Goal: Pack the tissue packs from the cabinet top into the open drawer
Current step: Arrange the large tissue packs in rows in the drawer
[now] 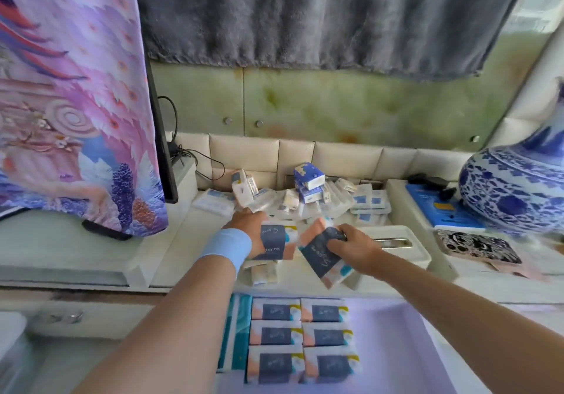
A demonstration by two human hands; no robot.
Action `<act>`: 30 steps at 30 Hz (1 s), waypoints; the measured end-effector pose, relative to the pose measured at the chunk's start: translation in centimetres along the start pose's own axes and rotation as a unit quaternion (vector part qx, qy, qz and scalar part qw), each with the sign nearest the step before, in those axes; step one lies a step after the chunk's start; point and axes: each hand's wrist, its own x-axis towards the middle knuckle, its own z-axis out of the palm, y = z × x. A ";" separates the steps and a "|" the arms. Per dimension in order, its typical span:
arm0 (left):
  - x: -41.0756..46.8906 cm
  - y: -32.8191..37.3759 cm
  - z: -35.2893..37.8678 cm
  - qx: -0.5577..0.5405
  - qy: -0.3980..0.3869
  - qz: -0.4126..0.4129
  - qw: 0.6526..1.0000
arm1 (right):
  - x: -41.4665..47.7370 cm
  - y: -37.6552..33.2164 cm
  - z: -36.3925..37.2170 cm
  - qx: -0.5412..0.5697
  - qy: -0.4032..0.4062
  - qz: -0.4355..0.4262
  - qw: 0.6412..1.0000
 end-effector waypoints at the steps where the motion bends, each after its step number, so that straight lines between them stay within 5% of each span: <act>1: -0.8 0.8 0.6 0.019 -0.010 0.017 1.000 | -1.3 0.9 0.0 -0.002 -0.007 0.008 1.000; 11: -6.8 7.6 6.4 0.079 -0.083 0.103 0.988 | -8.2 9.7 -0.7 -0.183 -0.053 0.025 0.981; 18: -7.2 10.7 10.6 0.109 -0.154 0.142 0.972 | -7.4 16.2 1.3 -0.468 -0.082 0.003 0.880; 30: -4.3 9.0 13.5 0.147 -0.183 0.119 0.965 | -4.4 21.6 5.8 -0.376 -0.046 0.047 0.924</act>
